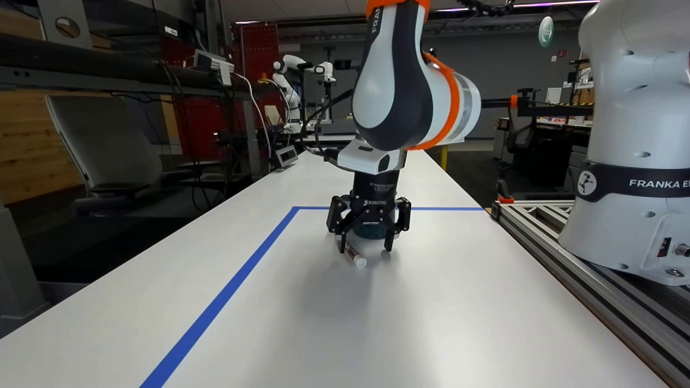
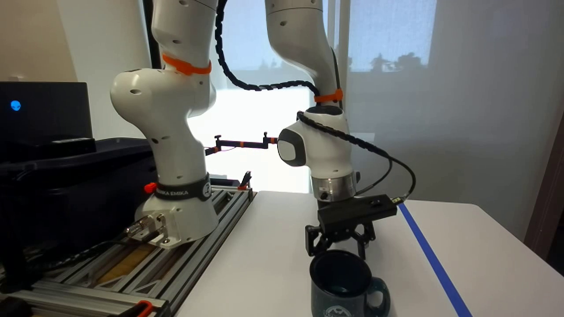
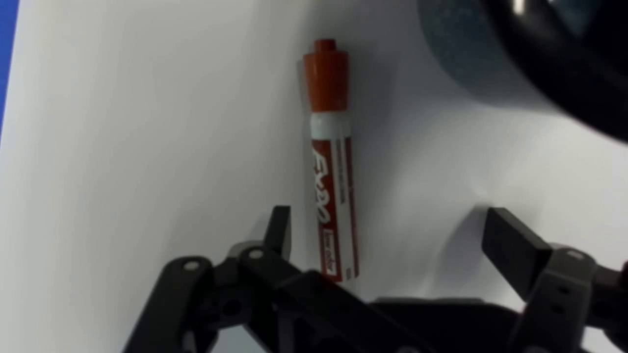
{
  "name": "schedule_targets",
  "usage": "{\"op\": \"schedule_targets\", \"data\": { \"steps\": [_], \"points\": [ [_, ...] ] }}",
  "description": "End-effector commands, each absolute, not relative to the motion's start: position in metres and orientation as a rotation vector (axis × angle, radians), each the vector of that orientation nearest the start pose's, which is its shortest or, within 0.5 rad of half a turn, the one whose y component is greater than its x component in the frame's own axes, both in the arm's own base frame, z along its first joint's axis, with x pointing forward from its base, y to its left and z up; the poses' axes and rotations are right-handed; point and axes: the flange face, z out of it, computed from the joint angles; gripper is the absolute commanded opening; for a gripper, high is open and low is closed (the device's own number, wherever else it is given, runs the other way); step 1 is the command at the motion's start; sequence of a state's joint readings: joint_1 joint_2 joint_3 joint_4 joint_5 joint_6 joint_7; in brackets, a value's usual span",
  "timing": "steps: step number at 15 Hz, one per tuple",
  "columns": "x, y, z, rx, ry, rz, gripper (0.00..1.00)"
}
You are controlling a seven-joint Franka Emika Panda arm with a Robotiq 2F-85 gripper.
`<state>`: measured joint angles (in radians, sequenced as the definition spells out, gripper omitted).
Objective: Remove the marker from the cup
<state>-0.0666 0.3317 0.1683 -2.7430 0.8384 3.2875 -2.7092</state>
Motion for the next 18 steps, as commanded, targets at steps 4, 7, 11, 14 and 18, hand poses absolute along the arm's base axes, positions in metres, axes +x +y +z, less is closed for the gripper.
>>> {"op": "schedule_targets", "data": {
  "steps": [4, 7, 11, 14, 18],
  "points": [
    [0.373, -0.029, 0.144, 1.632, 2.47, 0.109, 1.0],
    [0.37, -0.026, 0.155, 1.624, 2.462, 0.121, 1.0],
    [0.375, -0.029, 0.156, 1.615, 2.465, 0.106, 1.0],
    [0.376, -0.03, 0.159, 1.617, 2.477, 0.104, 1.0],
    [0.38, -0.026, 0.169, 1.642, 2.528, 0.167, 1.0]
  ]
}}
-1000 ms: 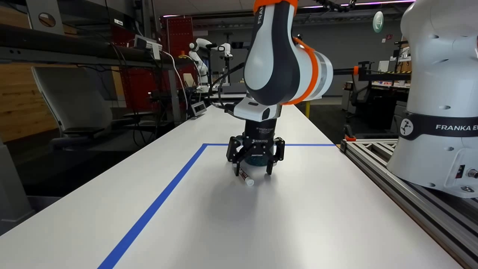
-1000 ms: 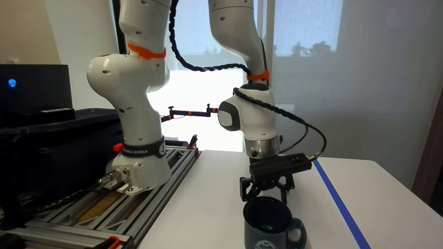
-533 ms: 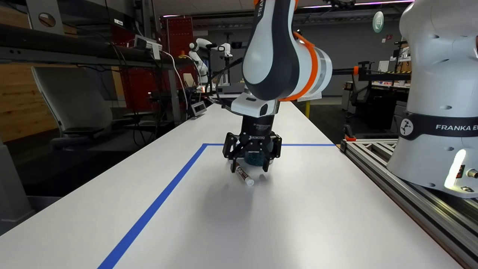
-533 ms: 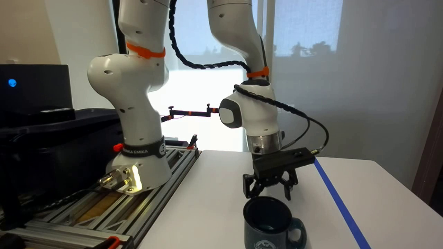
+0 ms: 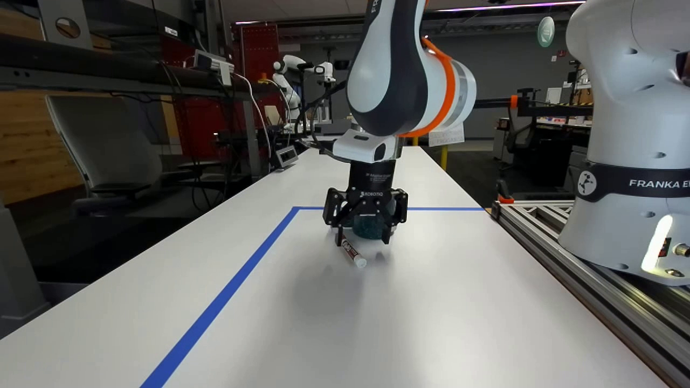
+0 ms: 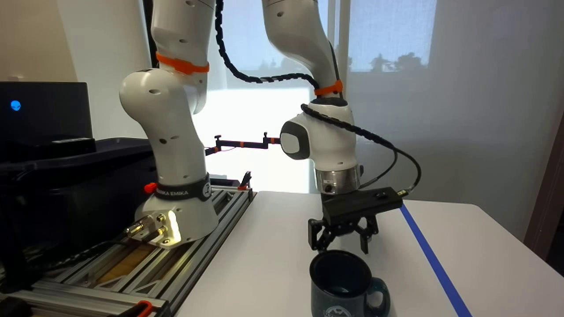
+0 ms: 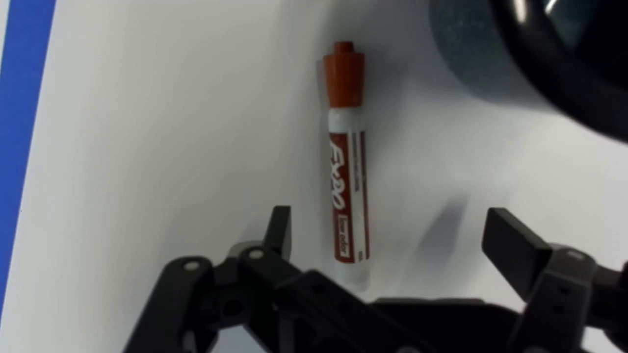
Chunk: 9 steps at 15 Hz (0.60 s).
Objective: Remove the marker from the cup
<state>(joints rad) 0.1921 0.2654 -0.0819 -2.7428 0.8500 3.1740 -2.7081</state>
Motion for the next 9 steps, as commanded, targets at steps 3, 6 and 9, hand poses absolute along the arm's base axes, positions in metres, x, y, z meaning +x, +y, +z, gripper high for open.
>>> {"op": "schedule_targets", "data": {
  "steps": [3, 6, 9],
  "points": [
    [0.373, -0.023, 0.186, 1.649, 2.535, 0.209, 1.0],
    [0.392, -0.024, 0.195, 1.638, 2.52, 0.242, 1.0],
    [0.395, -0.028, 0.204, 1.616, 2.514, 0.247, 1.0]
  ]
}}
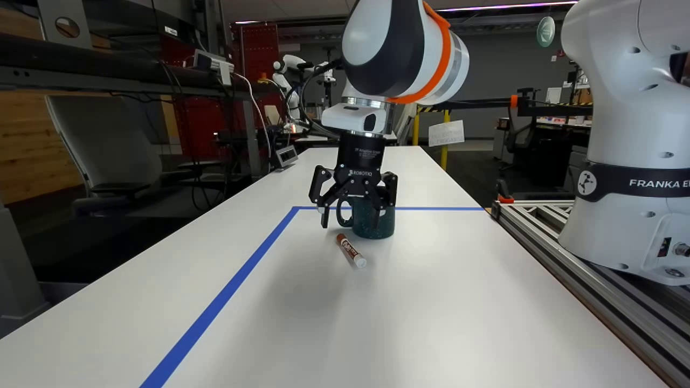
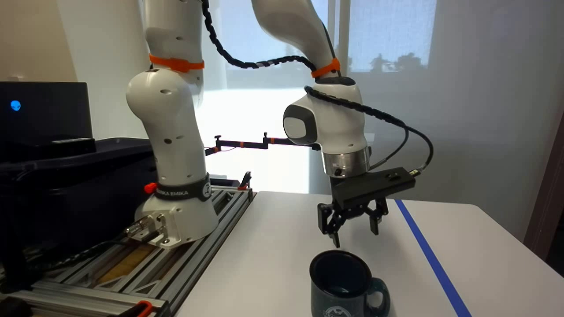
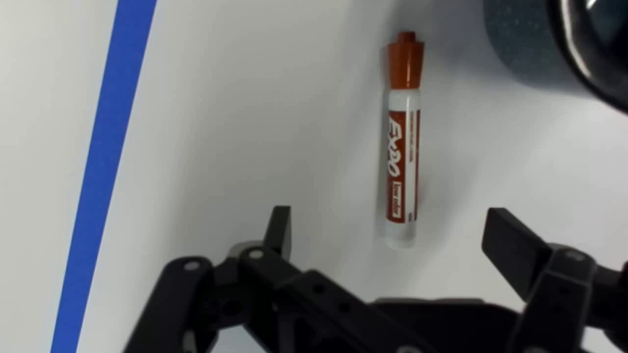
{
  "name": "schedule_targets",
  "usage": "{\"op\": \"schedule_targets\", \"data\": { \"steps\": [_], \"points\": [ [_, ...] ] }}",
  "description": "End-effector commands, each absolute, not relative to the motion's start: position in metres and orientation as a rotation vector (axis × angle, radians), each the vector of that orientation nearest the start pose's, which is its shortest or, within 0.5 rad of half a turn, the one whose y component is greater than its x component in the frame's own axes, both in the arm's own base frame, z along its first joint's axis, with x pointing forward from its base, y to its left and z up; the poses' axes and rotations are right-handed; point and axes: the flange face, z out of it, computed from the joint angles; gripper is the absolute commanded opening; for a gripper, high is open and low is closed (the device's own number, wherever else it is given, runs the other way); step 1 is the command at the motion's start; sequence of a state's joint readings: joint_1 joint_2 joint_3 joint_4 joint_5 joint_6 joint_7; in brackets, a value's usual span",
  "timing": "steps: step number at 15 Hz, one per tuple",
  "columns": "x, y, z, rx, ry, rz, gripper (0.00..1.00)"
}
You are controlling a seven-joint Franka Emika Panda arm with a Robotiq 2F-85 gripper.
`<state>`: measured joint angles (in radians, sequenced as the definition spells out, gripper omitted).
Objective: Remove the marker from the cup
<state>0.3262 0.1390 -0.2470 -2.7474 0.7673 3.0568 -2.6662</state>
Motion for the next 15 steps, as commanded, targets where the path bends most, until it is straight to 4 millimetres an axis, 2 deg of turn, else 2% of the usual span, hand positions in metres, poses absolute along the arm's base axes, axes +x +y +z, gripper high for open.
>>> {"op": "schedule_targets", "data": {
  "steps": [1, 3, 4, 5, 15],
  "points": [
    [0.396, -0.029, 0.2068, 1.615, 2.505, 0.245, 1.0],
    [0.4001, -0.0321, 0.21, 1.609, 2.498, 0.24, 1.0],
    [0.3958, -0.0326, 0.2121, 1.622, 2.479, 0.239, 1.0],
    [0.3991, -0.0351, 0.2031, 1.609, 2.491, 0.215, 1.0],
    [0.3995, -0.0355, 0.2053, 1.625, 2.477, 0.218, 1.0]
  ]
}}
